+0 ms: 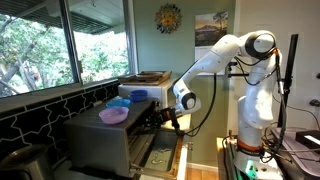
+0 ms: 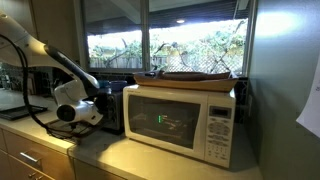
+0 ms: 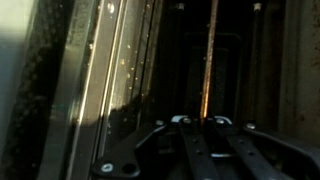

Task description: Pull out the rack from the toaster oven and put the purple bowl on the rack.

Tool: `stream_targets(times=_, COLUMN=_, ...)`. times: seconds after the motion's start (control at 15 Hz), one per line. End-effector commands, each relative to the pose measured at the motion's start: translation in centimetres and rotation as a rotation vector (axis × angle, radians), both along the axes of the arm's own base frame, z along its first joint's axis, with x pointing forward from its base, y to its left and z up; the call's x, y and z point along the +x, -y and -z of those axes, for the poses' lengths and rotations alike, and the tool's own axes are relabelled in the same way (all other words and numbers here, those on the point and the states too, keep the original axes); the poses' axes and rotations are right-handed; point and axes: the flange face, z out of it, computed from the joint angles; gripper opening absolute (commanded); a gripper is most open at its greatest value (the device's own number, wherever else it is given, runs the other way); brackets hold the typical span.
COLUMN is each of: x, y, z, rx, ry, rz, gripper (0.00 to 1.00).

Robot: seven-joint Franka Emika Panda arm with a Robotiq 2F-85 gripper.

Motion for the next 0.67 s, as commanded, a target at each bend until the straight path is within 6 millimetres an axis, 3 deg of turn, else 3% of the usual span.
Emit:
stream_targets(times=0.0, x=-1.6, y=-0.2, z=-0.1, rx=-0.020, ry=-0.053, rz=0.015, gripper=0.01)
stream_targets(times=0.6, x=-3.3, y=0.3, z=-1.3, rx=-0.056, ry=-0.092, rz=0.031, gripper=0.01)
